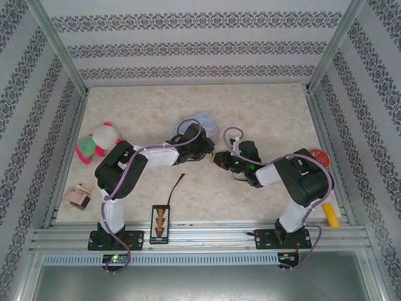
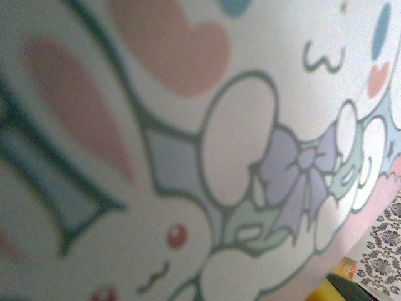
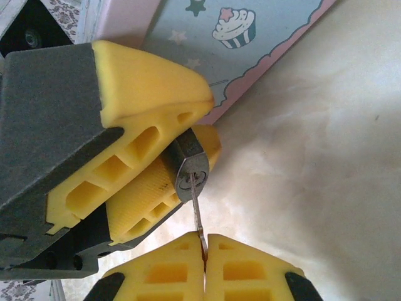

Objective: Unlock the padlock with the key

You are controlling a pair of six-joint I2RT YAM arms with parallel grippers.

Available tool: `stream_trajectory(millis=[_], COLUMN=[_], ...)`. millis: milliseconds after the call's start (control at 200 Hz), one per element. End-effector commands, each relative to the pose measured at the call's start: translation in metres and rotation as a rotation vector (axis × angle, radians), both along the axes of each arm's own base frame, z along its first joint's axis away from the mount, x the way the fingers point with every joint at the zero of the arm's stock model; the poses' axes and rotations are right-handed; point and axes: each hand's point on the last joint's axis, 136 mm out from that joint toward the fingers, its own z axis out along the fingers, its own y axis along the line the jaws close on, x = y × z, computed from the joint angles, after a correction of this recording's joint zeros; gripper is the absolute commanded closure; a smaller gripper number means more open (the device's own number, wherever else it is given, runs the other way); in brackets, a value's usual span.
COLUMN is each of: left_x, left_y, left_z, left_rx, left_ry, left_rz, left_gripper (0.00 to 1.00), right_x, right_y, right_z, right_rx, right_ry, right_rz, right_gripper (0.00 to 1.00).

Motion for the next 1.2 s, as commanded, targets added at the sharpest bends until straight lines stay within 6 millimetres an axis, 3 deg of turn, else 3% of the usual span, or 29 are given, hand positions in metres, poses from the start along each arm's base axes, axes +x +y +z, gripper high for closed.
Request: stream_trajectory(millis=[0, 165, 475, 790, 1194], left_x=[-0.058, -0.059, -0.059, -0.062, -0.082], left_y=[-0.032, -0.031, -0.032, -0.028, -0.012], left_z=[-0.019, -0.019, -0.018, -0.020, -0.036], left_rx=[-0.090, -0.089, -0.084, -0.054, 0.083], left_ry=[0.206, 0.204, 0.212, 0.245, 0.394], left_rz=[-0.157, -0.156, -0.159, -0.148, -0.153], left_gripper=[0.97, 0.97, 0.97, 0.97, 0.96], right_x=[0.033, 0.038, 0.038, 0.033, 0.033], right_y=[-0.008, -0.023, -0.014, -0.028, -0.013], right_z=[0.047, 0.043, 0.046, 0.033, 0.021], right_rx=[0.052, 0.047, 0.041, -0.288, -0.089], right_ry=[-0.198, -0.166, -0.165, -0.141, 0.015], right_rz=[-0.053, -0.076, -0.004, 0.009, -0.076], right_gripper=[1.00, 1.00, 1.00, 1.00, 1.00])
